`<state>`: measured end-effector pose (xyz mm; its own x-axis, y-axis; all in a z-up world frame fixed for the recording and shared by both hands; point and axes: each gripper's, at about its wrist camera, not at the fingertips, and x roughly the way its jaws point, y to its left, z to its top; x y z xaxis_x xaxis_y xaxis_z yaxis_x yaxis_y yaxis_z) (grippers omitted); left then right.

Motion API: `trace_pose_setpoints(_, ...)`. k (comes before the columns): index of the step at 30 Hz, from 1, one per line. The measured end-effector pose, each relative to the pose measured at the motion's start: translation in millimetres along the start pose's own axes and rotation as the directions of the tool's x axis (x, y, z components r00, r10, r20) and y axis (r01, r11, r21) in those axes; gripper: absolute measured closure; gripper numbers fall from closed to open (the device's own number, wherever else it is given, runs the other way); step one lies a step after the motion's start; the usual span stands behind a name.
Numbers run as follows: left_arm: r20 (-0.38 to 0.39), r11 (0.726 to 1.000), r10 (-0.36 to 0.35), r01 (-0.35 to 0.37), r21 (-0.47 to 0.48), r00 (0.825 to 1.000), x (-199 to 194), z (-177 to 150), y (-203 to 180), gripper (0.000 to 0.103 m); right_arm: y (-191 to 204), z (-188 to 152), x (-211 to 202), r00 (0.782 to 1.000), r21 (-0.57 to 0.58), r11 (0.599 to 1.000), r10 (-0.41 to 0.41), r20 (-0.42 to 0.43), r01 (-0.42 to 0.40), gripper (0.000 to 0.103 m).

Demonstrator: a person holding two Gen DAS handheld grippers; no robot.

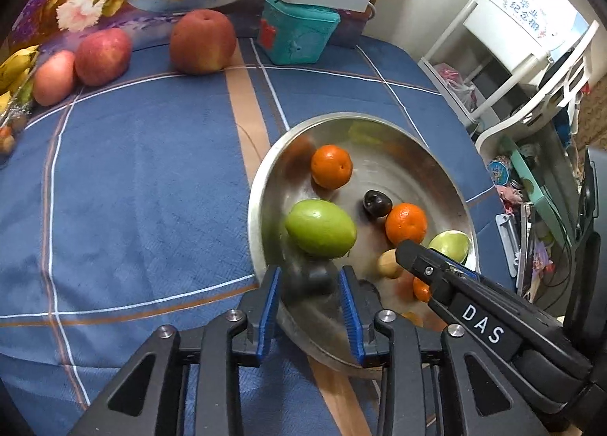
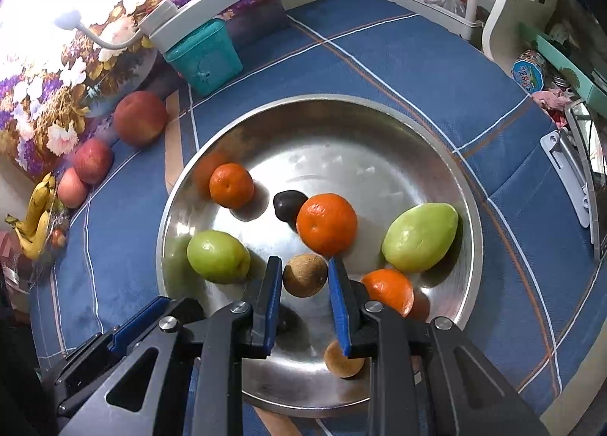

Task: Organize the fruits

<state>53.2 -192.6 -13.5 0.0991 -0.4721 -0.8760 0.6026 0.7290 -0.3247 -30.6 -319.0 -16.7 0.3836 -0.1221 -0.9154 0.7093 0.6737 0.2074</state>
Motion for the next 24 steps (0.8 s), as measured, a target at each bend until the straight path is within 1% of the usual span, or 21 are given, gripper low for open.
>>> trace_pose_setpoints(3,-0.002,1.0,0.007,-0.007,-0.013,1.0,-0.8,-1.7,4.1,0.057,1.8,-1.0,-2.4,1.0,-0.001,1.0,-0.001,0.0,0.001,0.076)
trace_pose_setpoints(4,-0.001,1.0,0.007,-0.007,-0.018,1.0,-2.3,-2.5,5.7,0.057,1.9,-1.5,-3.5,1.0,-0.001,1.0,-0.005,0.001,0.005,0.075)
trace_pose_setpoints(5,0.0,1.0,0.009,-0.009,-0.021,1.0,-4.3,-3.5,7.4,0.056,2.0,-1.3,-3.9,1.0,0.0,1.0,-0.005,0.0,0.005,0.074)
trace_pose_setpoints(7,0.006,0.999,0.02,-0.02,-0.026,1.0,-8.5,-5.3,10.2,0.051,1.9,-2.2,-5.4,1.0,-0.001,1.0,-0.001,0.0,0.001,0.069)
trace_pose_setpoints(8,0.01,0.999,0.032,-0.031,-0.032,0.999,-10.3,-6.6,12.0,0.044,2.4,-2.8,-6.6,1.0,-0.008,1.0,-0.001,0.0,0.001,0.066)
trace_pose_setpoints(9,0.013,0.998,0.044,-0.044,-0.04,0.999,-12.2,-7.9,14.3,0.037,3.2,-3.8,-7.9,1.0,-0.014,1.0,-0.002,-0.001,0.002,0.066)
trace_pose_setpoints(11,0.018,0.995,0.082,-0.08,-0.064,0.996,-16.2,-11.2,22.6,0.027,4.9,-7.9,-12.9,1.0,-0.032,0.999,-0.006,0.004,0.006,0.066)
trace_pose_setpoints(12,0.017,0.991,0.107,-0.106,-0.079,0.994,-17.6,-12.9,27.6,0.022,5.9,-9.7,-15.2,1.0,-0.039,0.999,-0.008,0.007,0.008,0.065)
trace_pose_setpoints(13,0.008,0.985,0.14,-0.139,-0.098,0.99,-18.6,-15.0,34.3,0.018,7.0,-12.8,-18.0,1.0,-0.045,0.999,-0.013,0.011,0.014,0.063)
trace_pose_setpoints(15,-0.009,0.971,0.198,-0.198,-0.138,0.98,-20.9,-20.9,48.6,0.006,11.4,-19.2,-21.9,1.0,-0.069,0.997,-0.026,0.017,0.027,0.049)
trace_pose_setpoints(17,-0.009,0.957,0.24,-0.238,-0.165,0.971,-24.6,-27.5,59.4,0.0,17.5,-27.5,-25.3,0.999,-0.104,0.994,-0.028,0.018,0.03,0.045)
trace_pose_setpoints(19,-0.003,0.941,0.284,-0.28,-0.191,0.959,-31.9,-34.6,69.3,0.0,23.7,-35.2,-26.1,1.0,-0.137,0.99,-0.023,0.012,0.024,0.041)
trace_pose_setpoints(21,0.005,0.926,0.325,-0.317,-0.206,0.946,-40.7,-41.7,76.6,0.0,28.1,-41.2,-26.7,0.999,-0.159,0.987,-0.029,0.013,0.031,0.03)
trace_pose_setpoints(22,0.008,0.919,0.343,-0.334,-0.208,0.939,-43.3,-44.7,78.7,0.0,30.6,-45.8,-27.7,0.999,-0.177,0.984,-0.028,0.018,0.03,0.028)
trace_pose_setpoints(23,0.017,0.913,0.361,-0.35,-0.209,0.932,-46.4,-48.4,80.2,0.0,32.2,-48.6,-28.1,0.999,-0.188,0.982,-0.027,0.02,0.031,0.023)
trace_pose_setpoints(24,0.026,0.908,0.376,-0.362,-0.209,0.926,-48.7,-52.9,82.2,0.0,33.7,-51.0,-28.0,0.999,-0.2,0.979,-0.025,0.022,0.029,0.014)
